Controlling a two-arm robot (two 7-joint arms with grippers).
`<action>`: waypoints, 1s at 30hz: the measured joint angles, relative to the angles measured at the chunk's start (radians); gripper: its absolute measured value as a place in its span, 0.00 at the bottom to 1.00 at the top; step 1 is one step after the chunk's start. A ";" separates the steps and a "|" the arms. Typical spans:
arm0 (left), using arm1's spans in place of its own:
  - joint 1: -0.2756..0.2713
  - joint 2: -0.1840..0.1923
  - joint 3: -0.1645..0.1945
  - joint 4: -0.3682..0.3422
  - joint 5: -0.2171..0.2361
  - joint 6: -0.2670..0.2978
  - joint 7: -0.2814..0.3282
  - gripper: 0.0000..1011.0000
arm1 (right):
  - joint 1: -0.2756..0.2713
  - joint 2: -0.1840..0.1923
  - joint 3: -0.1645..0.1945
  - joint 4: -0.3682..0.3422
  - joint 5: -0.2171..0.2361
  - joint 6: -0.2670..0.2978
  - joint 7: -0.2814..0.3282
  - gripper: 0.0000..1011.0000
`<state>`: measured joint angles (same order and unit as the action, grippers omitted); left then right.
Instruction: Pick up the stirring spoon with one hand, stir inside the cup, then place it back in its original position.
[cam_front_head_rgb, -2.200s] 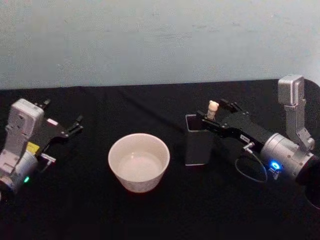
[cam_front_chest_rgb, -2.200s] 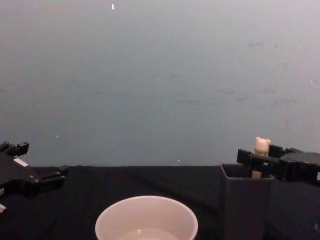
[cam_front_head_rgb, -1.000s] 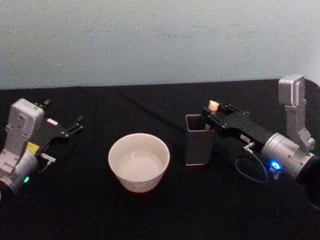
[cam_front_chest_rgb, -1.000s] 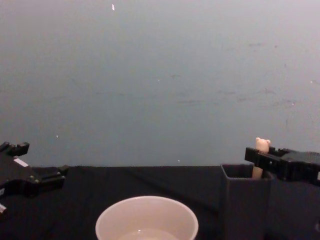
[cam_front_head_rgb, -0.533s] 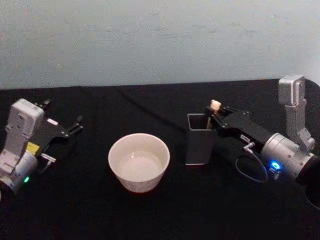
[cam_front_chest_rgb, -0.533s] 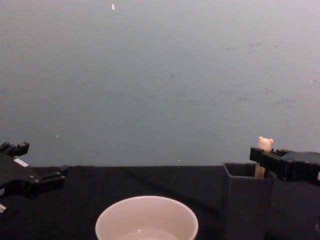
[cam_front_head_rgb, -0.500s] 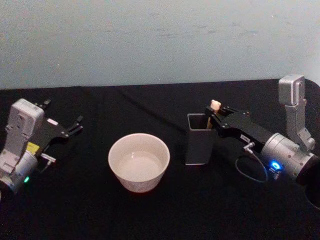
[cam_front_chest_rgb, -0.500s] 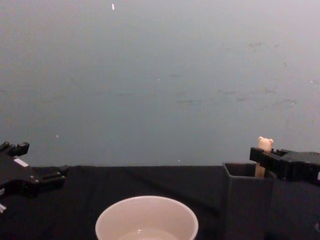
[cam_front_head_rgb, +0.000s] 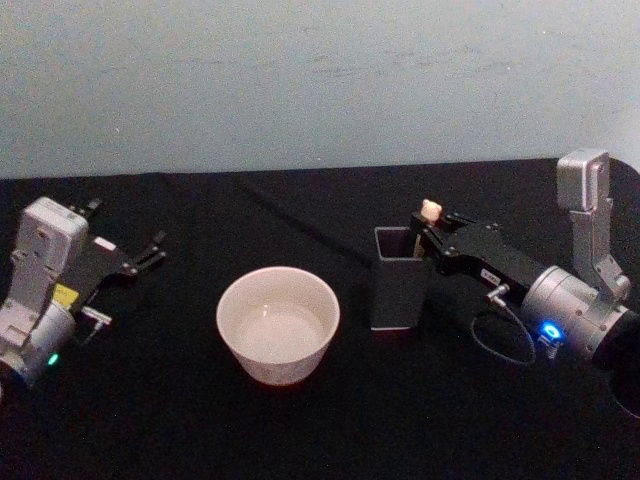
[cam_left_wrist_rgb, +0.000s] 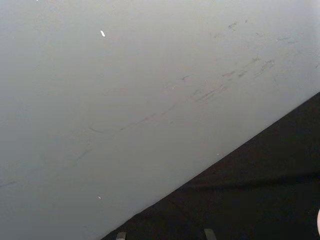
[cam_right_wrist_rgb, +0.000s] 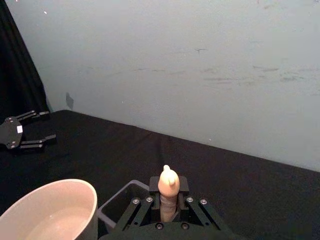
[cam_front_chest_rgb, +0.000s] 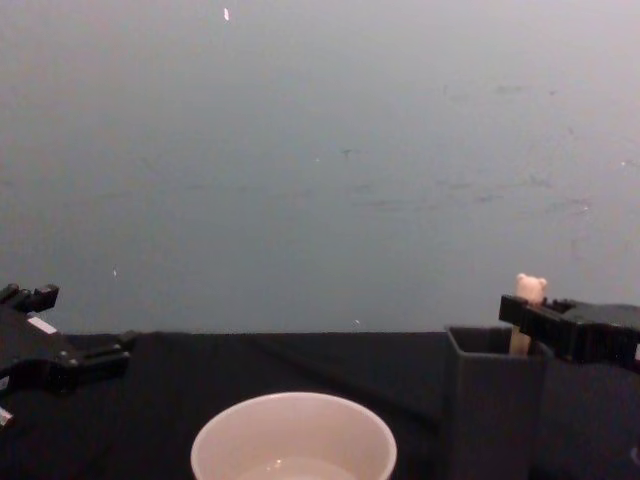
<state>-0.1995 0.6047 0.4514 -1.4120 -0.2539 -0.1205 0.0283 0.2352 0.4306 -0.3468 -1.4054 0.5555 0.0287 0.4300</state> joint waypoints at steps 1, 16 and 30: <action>0.000 0.000 0.000 0.000 0.000 0.000 0.000 0.99 | 0.000 0.000 0.001 0.000 0.002 0.003 0.002 0.19; 0.000 0.000 0.000 0.000 0.000 0.000 0.000 0.99 | -0.007 0.017 0.017 -0.060 0.059 0.037 0.026 0.19; 0.000 0.000 0.000 0.000 0.000 0.000 0.000 0.99 | -0.004 0.032 0.053 -0.148 0.124 0.020 0.017 0.19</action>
<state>-0.1995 0.6047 0.4514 -1.4119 -0.2539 -0.1205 0.0283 0.2312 0.4627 -0.2940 -1.5533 0.6793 0.0490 0.4467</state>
